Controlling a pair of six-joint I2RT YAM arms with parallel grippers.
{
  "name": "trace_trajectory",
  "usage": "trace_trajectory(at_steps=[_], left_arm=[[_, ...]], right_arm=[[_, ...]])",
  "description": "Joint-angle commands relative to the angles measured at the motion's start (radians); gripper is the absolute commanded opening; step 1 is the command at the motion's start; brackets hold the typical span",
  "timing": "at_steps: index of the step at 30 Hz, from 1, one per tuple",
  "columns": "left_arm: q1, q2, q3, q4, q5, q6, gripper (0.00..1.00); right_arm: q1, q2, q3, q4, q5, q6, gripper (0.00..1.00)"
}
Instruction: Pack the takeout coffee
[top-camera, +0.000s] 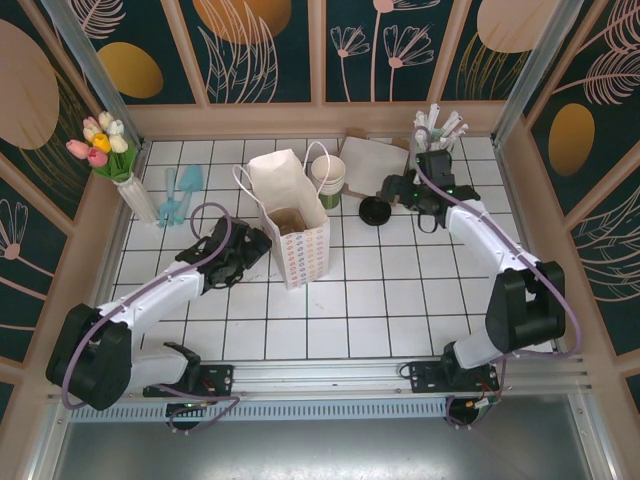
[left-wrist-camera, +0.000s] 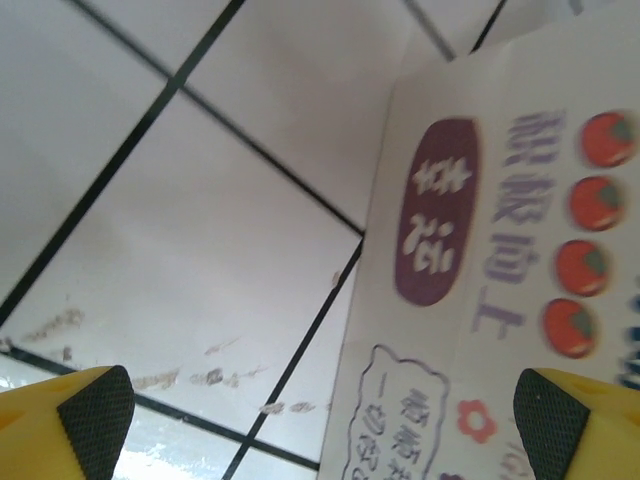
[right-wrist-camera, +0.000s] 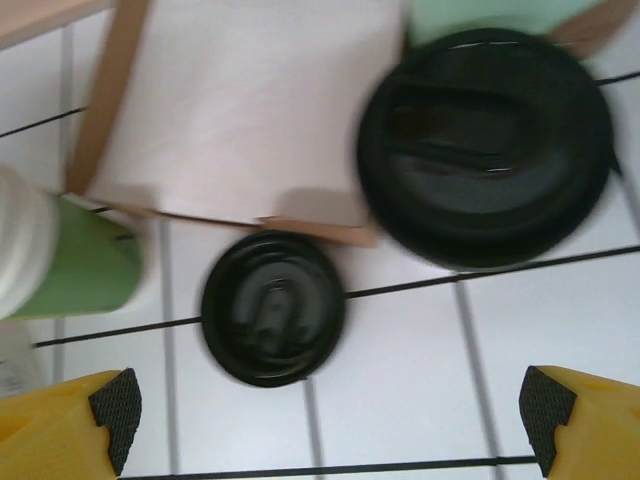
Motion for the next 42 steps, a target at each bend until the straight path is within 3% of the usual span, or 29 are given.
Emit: trace_trajectory(at_steps=[1, 6, 12, 17, 32, 42], left_arm=[[0.006, -0.065, 0.064, -0.029, -0.147, 0.105, 0.99], [0.048, -0.184, 0.079, -0.040, -0.335, 0.213, 0.99], [0.099, -0.321, 0.057, 0.043, -0.439, 0.250, 0.99], [0.104, -0.332, 0.044, 0.108, -0.427, 0.232, 0.99], [0.105, -0.311, 0.048, 0.095, -0.395, 0.235, 0.99], [0.105, -0.323, 0.052, 0.089, -0.396, 0.244, 0.99]], right_arm=[[-0.057, 0.029, 0.021, -0.049, 0.032, -0.086, 0.99], [-0.113, 0.100, 0.056, -0.010, 0.007, -0.136, 0.99], [-0.139, 0.205, 0.155, -0.027, -0.043, -0.185, 0.99], [-0.141, 0.277, 0.222, -0.036, -0.072, -0.198, 0.99], [-0.146, 0.365, 0.307, -0.064, -0.106, -0.222, 0.99], [-0.149, 0.429, 0.354, -0.095, -0.059, -0.221, 0.99]])
